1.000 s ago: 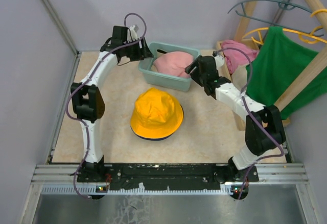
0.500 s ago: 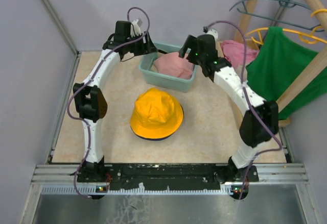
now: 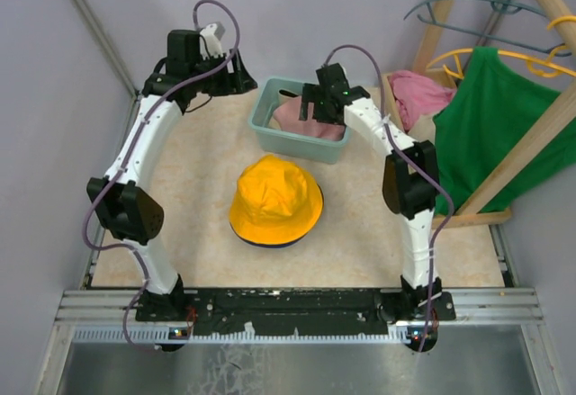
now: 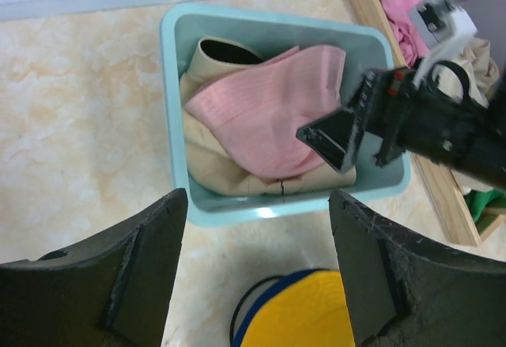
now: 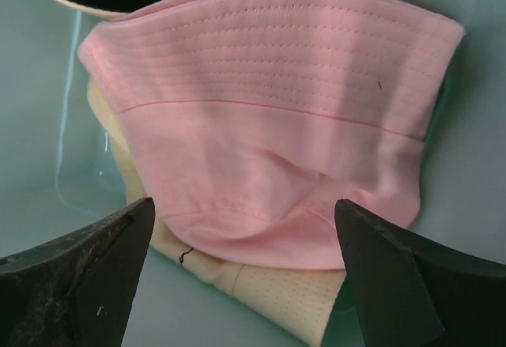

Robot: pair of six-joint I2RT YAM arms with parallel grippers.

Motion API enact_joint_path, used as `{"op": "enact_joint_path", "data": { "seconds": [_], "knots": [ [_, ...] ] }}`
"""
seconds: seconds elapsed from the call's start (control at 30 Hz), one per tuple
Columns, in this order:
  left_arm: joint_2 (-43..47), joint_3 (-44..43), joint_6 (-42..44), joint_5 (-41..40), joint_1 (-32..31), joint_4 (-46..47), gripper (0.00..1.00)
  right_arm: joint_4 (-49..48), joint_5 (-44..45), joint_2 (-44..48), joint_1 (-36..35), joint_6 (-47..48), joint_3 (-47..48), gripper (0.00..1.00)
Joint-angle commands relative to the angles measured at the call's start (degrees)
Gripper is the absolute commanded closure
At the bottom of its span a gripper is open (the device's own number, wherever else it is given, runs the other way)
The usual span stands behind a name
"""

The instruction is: Stack the hats

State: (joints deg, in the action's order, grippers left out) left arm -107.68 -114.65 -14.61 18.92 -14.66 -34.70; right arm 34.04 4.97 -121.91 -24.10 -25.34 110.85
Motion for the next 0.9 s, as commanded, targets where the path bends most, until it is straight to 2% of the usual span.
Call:
{"op": "enact_joint_path", "data": {
  "seconds": [0.0,0.4,0.47,0.5,0.53,0.67,0.7,0.73,0.77,0.87],
  "knots": [
    [5.13,5.97,1.1,0.01,0.8,0.82,0.21,2.98,2.23,-4.92,-0.25,2.44,6.89,0.04],
    [14.49,14.18,3.71,-2.92,2.63,-2.73,0.21,4.04,4.28,-20.54,2.02,4.37,22.87,0.01],
    [15.74,15.37,4.02,-3.44,2.93,-3.29,0.21,3.89,4.26,-21.6,2.71,4.96,24.59,0.06],
    [16.27,15.94,4.28,-3.6,3.15,-3.54,0.21,3.66,4.44,-21.86,3.12,5.25,25.36,0.12],
    [16.76,16.4,4.44,-3.84,3.33,-3.78,0.21,3.59,4.51,-22.16,3.55,5.54,26.22,0.23],
    [17.82,17.2,4.7,-3.63,3.82,-4.31,0.21,2.24,4.26,-22.42,6.13,5.58,28.25,0.83],
    [17.92,17.12,4.9,-3.65,3.84,-4.43,0.21,1.8,3.65,-22.27,6.93,5.48,28.56,0.9],
    [18.0,16.97,5.06,-3.73,3.89,-4.72,0.22,1.33,3.05,-21.86,7.78,5.26,28.78,0.98],
    [18.09,16.74,5.22,-3.61,3.93,-4.96,0.22,0.81,2.3,-21.18,8.61,5.14,28.81,1.0],
    [18.71,15.91,5.79,-3.16,3.93,-5.33,0.24,-0.35,-1.82,-17.41,9.83,4.89,28.54,1.0]
  ]
}}
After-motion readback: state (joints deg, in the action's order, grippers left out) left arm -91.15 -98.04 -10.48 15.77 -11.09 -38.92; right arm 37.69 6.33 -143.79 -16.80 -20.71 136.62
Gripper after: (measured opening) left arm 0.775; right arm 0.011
